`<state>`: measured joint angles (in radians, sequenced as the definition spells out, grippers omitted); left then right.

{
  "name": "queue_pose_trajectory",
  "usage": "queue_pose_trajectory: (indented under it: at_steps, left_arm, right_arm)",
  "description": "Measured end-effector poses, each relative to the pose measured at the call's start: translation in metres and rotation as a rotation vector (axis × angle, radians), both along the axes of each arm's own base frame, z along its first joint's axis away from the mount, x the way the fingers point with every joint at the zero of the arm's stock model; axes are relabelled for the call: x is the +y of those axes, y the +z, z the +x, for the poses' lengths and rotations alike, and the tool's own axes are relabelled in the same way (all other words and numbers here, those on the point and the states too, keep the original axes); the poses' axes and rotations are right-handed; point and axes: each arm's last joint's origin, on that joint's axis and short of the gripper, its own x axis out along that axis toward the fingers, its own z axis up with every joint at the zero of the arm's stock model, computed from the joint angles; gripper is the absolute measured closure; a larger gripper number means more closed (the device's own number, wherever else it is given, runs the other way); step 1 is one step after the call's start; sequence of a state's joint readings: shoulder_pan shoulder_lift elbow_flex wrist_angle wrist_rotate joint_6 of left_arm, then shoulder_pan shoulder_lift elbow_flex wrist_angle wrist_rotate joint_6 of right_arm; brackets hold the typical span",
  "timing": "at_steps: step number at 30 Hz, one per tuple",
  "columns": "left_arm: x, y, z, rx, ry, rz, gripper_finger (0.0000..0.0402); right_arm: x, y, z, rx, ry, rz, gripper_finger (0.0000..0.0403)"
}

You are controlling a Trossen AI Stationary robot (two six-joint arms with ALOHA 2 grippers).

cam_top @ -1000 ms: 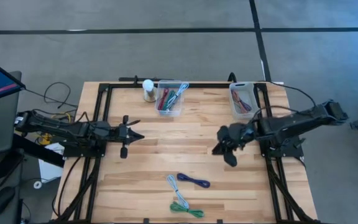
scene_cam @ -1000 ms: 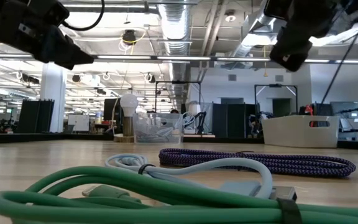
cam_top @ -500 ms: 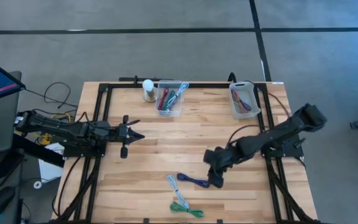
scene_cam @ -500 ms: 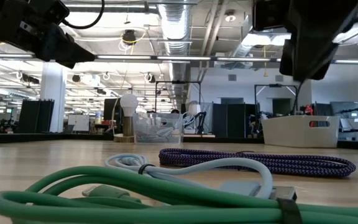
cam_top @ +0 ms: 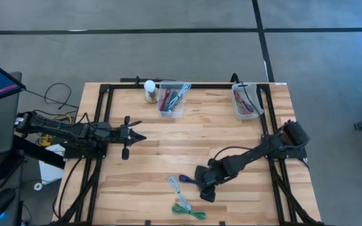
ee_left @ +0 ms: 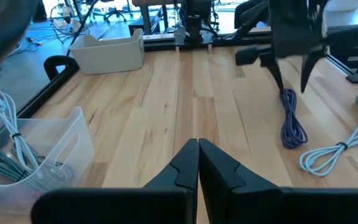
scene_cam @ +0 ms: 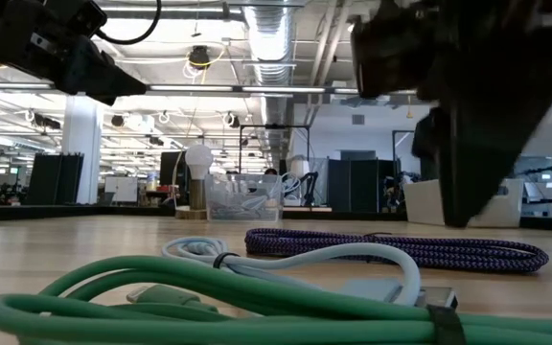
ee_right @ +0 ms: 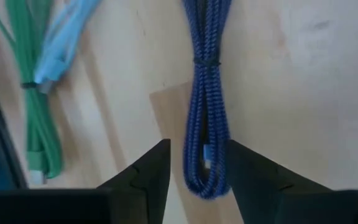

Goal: Pick & Place USB Port
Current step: Put the black purple charger cable into the transparent bin

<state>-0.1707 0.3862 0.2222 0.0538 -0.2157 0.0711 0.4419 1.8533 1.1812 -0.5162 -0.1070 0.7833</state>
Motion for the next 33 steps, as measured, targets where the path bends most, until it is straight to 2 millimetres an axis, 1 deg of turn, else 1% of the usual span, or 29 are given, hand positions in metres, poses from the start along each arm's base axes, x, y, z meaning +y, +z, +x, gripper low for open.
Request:
queue_pose_trajectory:
  at_steps: [3,7,17,20,25,30,33]
  left_arm:
    - [0.0,0.0,0.0,0.0,0.0,0.002,0.0389]
    - [0.0,0.001,0.0,-0.005,-0.001,0.001,0.0389]
    - [0.0,0.001,0.0,-0.012,-0.001,0.0,0.0389]
    - [0.0,0.001,0.0,-0.014,-0.001,0.0,0.0389]
    - [0.0,0.001,0.0,-0.014,0.001,0.0,0.0389]
    - [0.0,0.001,0.0,-0.015,0.001,0.0,0.0389]
    - [0.0,0.001,0.0,-0.015,0.001,0.0,0.0389]
  right_arm:
    - [0.003,-0.009,0.003,0.016,0.029,-0.019,0.0258]
    - [0.002,-0.013,0.004,0.012,0.062,-0.034,0.027]
    - [-0.002,-0.015,0.006,0.008,0.103,-0.054,0.0307]
    - [-0.004,-0.015,0.006,0.001,0.127,-0.063,0.0332]
    - [-0.007,-0.016,0.007,0.0,0.156,-0.077,0.0391]
    - [-0.009,-0.015,0.007,0.002,0.171,-0.085,0.0394]
    - [-0.01,-0.012,0.006,-0.005,0.19,-0.091,0.0398]
